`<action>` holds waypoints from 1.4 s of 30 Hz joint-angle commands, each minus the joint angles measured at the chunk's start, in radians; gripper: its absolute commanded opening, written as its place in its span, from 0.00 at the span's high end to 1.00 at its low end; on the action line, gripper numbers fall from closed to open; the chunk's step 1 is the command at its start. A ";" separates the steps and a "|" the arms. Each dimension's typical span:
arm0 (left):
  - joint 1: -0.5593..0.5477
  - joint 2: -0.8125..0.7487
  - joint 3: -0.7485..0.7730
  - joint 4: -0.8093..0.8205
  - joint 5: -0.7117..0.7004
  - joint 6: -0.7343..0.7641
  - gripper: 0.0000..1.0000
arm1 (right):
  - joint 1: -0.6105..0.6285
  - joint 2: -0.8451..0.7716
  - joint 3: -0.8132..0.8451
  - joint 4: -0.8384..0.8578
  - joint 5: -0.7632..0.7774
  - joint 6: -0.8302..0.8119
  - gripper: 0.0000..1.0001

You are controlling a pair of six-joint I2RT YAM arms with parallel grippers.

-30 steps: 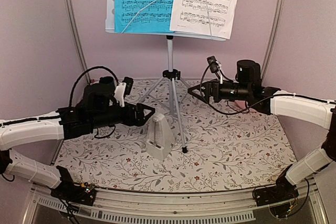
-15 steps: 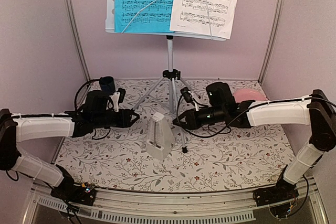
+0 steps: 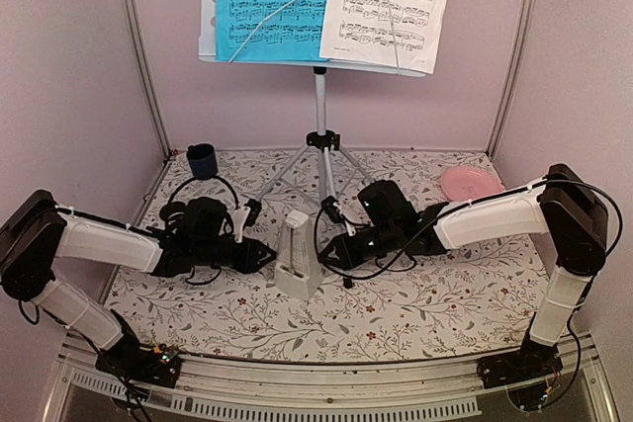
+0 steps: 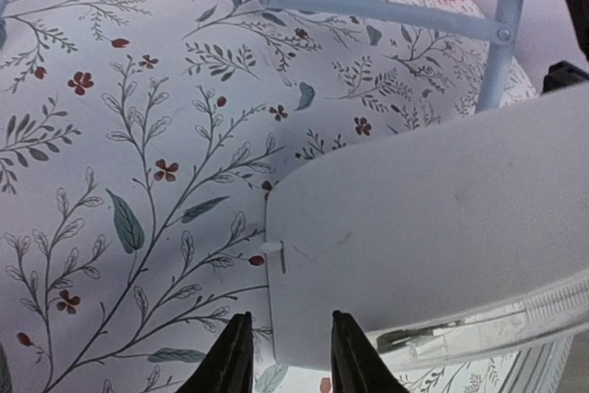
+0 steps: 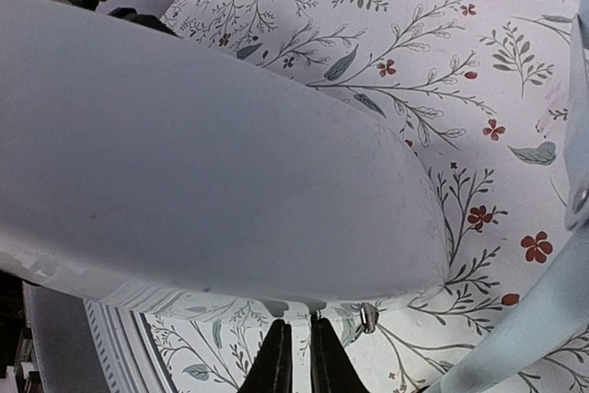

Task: Set up the instrument practice props

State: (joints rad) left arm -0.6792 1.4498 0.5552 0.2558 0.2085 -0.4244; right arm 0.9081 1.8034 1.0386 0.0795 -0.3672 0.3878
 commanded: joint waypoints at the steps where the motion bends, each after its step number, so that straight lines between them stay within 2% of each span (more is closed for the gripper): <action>1: -0.045 0.024 -0.029 0.053 0.016 0.047 0.69 | 0.002 0.028 0.065 -0.019 0.078 -0.030 0.91; 6: -0.067 -0.010 -0.072 0.058 0.014 0.053 0.71 | -0.015 0.047 0.099 -0.027 0.085 -0.058 0.89; 12: -0.110 -0.034 -0.118 0.125 0.038 0.052 0.71 | -0.035 0.078 0.163 -0.027 0.061 -0.098 0.82; 16: -0.124 0.001 -0.099 0.138 0.046 0.058 0.71 | -0.054 0.065 0.164 -0.038 0.052 -0.108 0.67; 19: -0.127 -0.005 -0.106 0.166 0.066 0.063 0.70 | -0.066 0.009 0.164 -0.057 0.064 -0.104 0.48; 21: -0.125 -0.040 -0.138 0.197 0.068 0.060 0.69 | -0.065 -0.029 0.163 -0.061 0.070 -0.095 0.36; 24: -0.102 -0.119 -0.201 0.248 0.036 0.044 0.64 | -0.045 -0.074 0.157 -0.041 0.094 -0.036 0.25; 26: -0.079 -0.170 -0.237 0.258 0.003 0.026 0.59 | -0.006 -0.074 0.164 -0.047 0.142 0.006 0.13; 28: -0.053 -0.217 -0.260 0.256 -0.029 0.010 0.56 | 0.034 -0.060 0.229 -0.073 0.206 0.032 0.06; 32: -0.007 -0.267 -0.266 0.202 -0.097 -0.021 0.53 | 0.087 -0.033 0.299 -0.105 0.306 0.117 0.01; 37: 0.025 -0.308 -0.279 0.202 -0.139 -0.060 0.50 | 0.184 0.039 0.458 -0.266 0.539 0.188 0.01; 42: 0.046 -0.331 -0.280 0.197 -0.171 -0.070 0.47 | 0.218 0.104 0.532 -0.359 0.659 0.268 0.01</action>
State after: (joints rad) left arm -0.6575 1.1412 0.2855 0.4507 0.0811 -0.4759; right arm 1.1038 1.8320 1.4952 -0.1249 0.1272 0.5613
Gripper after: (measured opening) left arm 0.513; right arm 0.991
